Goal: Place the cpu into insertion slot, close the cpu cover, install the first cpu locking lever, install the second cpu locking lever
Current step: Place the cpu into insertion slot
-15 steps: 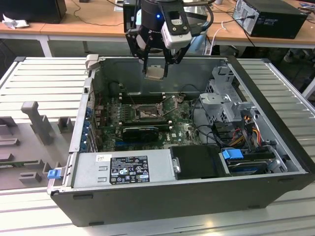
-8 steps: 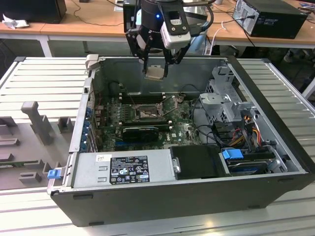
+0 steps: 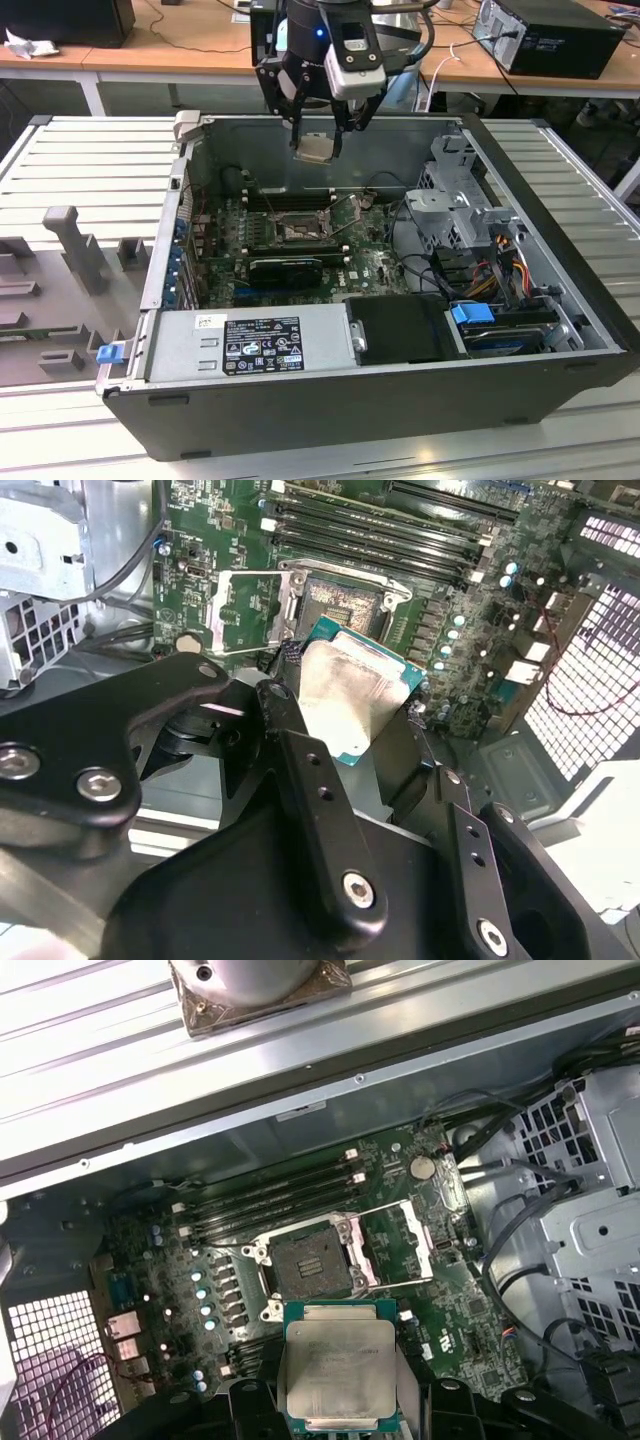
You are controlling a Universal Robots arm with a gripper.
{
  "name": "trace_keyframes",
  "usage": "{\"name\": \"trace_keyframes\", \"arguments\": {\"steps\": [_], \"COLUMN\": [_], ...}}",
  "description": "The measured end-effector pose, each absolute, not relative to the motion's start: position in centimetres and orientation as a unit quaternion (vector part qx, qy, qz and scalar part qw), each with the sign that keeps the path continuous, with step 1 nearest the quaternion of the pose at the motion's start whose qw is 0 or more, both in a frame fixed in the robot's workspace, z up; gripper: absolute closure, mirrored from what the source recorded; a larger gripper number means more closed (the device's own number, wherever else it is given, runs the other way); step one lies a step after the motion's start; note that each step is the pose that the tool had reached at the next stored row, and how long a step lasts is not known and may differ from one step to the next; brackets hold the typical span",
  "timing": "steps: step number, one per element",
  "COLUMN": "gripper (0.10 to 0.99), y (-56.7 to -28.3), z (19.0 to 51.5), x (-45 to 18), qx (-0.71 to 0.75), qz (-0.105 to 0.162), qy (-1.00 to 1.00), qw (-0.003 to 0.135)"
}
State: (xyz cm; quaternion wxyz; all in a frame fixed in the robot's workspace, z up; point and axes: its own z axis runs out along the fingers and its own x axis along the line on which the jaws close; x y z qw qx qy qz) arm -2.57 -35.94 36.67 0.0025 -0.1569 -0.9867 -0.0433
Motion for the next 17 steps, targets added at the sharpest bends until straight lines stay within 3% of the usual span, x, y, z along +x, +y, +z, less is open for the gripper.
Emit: {"name": "trace_keyframes", "arguments": {"steps": [17], "gripper": [0.561], "y": [-35.94], "z": [36.67], "x": [-2.57], "qx": [-0.192], "qz": [-0.043], "qy": [-0.980], "qw": [0.001]}}
